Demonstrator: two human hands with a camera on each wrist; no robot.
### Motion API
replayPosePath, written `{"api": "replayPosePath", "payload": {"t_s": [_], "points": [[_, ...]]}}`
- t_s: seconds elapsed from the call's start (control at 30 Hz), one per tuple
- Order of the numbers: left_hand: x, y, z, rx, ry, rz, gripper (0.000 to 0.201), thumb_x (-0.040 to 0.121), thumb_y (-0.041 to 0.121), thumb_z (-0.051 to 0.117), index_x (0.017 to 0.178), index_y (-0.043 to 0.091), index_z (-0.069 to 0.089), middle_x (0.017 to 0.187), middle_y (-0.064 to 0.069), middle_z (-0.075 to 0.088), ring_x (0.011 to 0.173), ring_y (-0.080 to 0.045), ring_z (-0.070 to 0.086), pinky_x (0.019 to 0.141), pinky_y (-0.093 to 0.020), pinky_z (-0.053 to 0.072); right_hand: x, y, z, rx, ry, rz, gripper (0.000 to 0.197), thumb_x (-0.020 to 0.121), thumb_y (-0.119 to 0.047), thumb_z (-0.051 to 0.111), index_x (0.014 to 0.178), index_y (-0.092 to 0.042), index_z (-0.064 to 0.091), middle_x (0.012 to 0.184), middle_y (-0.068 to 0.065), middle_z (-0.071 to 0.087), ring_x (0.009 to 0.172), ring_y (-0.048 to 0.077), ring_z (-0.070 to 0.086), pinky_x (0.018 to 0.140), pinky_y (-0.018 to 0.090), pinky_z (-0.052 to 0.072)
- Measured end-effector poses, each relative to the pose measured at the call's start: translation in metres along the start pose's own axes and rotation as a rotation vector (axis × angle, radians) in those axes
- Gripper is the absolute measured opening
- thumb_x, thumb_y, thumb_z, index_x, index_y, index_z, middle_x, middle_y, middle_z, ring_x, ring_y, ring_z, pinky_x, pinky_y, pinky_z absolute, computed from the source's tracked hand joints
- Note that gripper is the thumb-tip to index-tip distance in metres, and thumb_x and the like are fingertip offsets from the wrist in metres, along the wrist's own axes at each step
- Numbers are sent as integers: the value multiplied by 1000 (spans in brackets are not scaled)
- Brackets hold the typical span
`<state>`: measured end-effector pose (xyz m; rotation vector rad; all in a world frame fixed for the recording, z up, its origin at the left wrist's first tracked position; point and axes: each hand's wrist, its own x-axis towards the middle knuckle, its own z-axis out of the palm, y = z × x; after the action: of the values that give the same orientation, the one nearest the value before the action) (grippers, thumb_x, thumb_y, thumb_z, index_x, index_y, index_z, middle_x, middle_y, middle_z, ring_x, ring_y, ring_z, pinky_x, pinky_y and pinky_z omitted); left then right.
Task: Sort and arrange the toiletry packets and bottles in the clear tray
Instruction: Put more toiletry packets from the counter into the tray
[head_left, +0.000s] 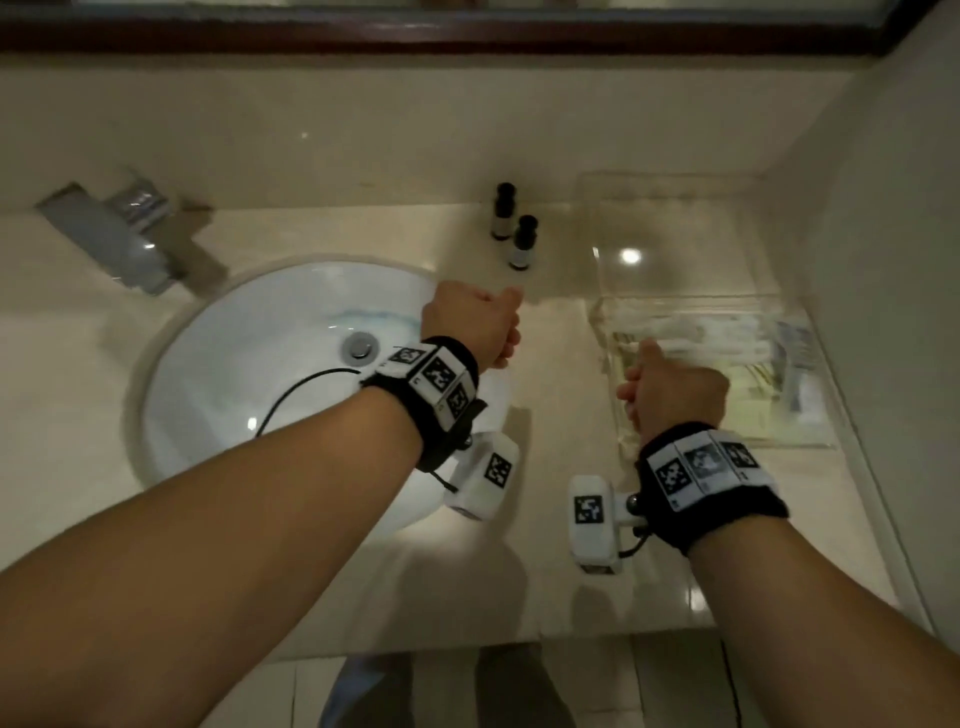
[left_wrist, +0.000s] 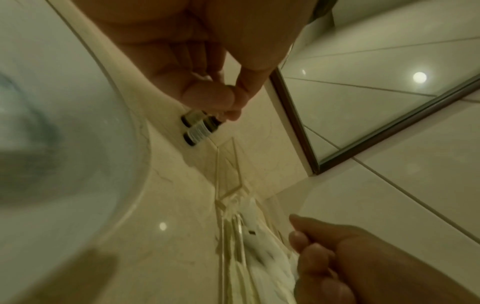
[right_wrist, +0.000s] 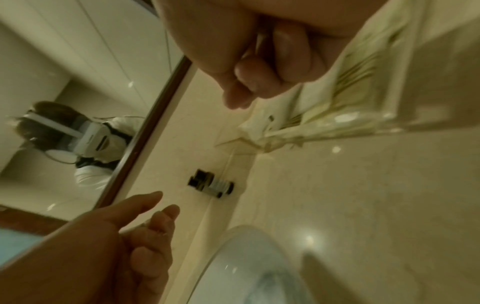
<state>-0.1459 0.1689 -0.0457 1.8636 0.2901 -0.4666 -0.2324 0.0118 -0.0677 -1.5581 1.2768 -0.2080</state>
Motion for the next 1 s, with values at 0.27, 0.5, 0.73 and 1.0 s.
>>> {"api": "replayPosePath", "payload": {"t_s": [0.27, 0.5, 0.73, 1.0], "points": [[-3, -21, -119, -83, 162, -3, 37, 93, 31, 64, 68, 5, 70, 57, -6, 67, 43, -15, 59, 45, -21, 49, -59, -48, 88, -4, -162, -213, 39, 82, -42, 60, 57, -12, 64, 47, 4, 62, 36, 17, 50, 47, 29, 40], [-7, -69, -243, -162, 366, -72, 34, 91, 33, 65, 68, 9, 70, 55, -3, 66, 42, -14, 58, 46, -22, 49, -136, -61, 185, -42, -362, -358, 40, 77, -41, 67, 47, -14, 62, 50, 1, 66, 51, 24, 63, 64, 42, 53], [0, -125, -363, -196, 572, -193, 32, 90, 27, 65, 67, 6, 69, 56, -7, 64, 42, -18, 55, 46, -23, 48, -215, -59, 266, -95, -484, -432, 39, 77, -37, 67, 47, -12, 64, 47, 2, 64, 50, 25, 61, 57, 38, 50], [35, -169, -455, -39, 711, -280, 32, 82, 30, 62, 75, 1, 72, 73, -18, 72, 68, -35, 70, 66, -41, 61, -289, -71, 334, -141, -579, -607, 39, 82, -38, 63, 49, -18, 66, 48, 4, 64, 48, 18, 54, 63, 37, 53]]}}
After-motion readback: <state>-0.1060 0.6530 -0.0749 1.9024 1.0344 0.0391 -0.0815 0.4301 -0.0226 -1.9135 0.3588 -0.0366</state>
